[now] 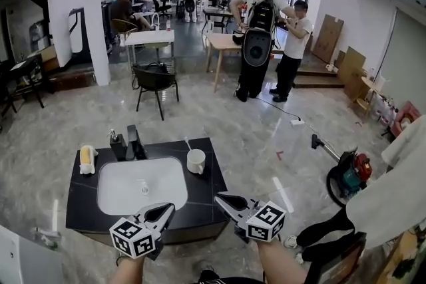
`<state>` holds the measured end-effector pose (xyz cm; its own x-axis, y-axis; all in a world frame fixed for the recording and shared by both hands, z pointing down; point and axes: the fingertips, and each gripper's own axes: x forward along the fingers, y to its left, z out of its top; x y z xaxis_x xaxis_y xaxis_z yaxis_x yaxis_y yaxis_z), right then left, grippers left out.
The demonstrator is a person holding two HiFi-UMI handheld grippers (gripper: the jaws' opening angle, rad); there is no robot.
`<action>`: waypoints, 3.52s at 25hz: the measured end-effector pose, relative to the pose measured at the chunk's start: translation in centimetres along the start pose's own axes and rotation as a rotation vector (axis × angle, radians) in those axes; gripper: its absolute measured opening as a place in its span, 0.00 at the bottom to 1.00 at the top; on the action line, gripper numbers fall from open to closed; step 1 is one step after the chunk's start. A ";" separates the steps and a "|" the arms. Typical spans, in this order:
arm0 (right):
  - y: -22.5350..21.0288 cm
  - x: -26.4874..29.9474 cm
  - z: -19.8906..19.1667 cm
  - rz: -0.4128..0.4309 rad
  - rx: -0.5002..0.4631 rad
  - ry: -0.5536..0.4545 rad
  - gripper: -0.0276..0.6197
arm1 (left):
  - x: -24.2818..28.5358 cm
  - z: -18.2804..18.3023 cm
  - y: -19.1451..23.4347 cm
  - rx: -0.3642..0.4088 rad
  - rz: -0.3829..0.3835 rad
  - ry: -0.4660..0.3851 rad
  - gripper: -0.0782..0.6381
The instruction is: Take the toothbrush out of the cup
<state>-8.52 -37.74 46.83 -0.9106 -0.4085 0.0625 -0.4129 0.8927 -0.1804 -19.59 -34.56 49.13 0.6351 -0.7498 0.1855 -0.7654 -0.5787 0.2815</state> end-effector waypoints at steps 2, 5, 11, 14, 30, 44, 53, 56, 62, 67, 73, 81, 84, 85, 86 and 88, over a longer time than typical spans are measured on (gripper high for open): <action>-1.1 0.6 0.8 0.006 -0.013 -0.003 0.04 | 0.5 0.5 0.3 0.007 0.004 0.000 0.11; -2.8 1.8 1.7 0.013 -0.026 -0.006 0.04 | 0.9 0.9 1.0 0.009 0.011 0.002 0.11; -6.2 4.2 2.1 0.004 -0.048 0.031 0.05 | 1.2 0.8 2.9 -0.020 0.042 0.008 0.11; -7.9 6.0 1.5 0.007 -0.055 0.069 0.10 | 1.2 0.5 3.9 -0.034 0.063 0.012 0.11; -17.8 17.4 -6.1 -0.047 -0.211 0.411 0.21 | 1.0 -1.3 7.8 -0.110 0.147 0.036 0.11; -21.6 21.4 -11.7 -0.089 -0.182 0.623 0.20 | 0.8 -2.8 9.7 -0.138 0.197 0.068 0.11; -21.8 21.3 -12.1 -0.093 -0.225 0.649 0.13 | 0.4 -3.3 10.1 -0.123 0.219 0.080 0.11; -21.8 21.4 -11.9 -0.096 -0.213 0.637 0.11 | 0.4 -3.5 10.0 -0.100 0.223 0.096 0.11; -21.6 20.9 -11.5 -0.112 -0.188 0.593 0.10 | 0.2 -3.8 9.7 -0.128 0.211 0.088 0.11; -21.0 20.4 -10.8 -0.119 -0.177 0.536 0.10 | 0.1 -4.0 9.3 -0.129 0.204 0.090 0.11; -20.8 19.4 -7.5 -0.156 -0.174 0.433 0.10 | 0.0 -3.6 8.5 -0.114 0.187 0.088 0.11; -17.8 15.9 1.5 -0.202 -0.216 0.218 0.10 | -0.7 -2.0 7.0 -0.094 0.170 0.053 0.11; -15.8 13.7 4.6 -0.211 -0.224 0.131 0.10 | -1.0 -1.2 6.2 -0.081 0.170 0.034 0.11; -15.0 13.0 5.4 -0.209 -0.224 0.105 0.10 | -1.3 -0.9 5.9 -0.078 0.168 0.023 0.11; -14.2 12.2 6.1 -0.206 -0.222 0.082 0.10 | -1.6 -0.5 5.5 -0.075 0.164 0.012 0.11; -12.3 10.7 6.9 -0.203 -0.215 0.048 0.10 | -2.4 0.1 4.8 -0.063 0.155 -0.008 0.11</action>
<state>-13.05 -54.36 42.96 -0.8066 -0.5781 0.1236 -0.5765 0.8154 0.0518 -24.79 -35.50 49.93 0.5092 -0.8310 0.2240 -0.8458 -0.4350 0.3089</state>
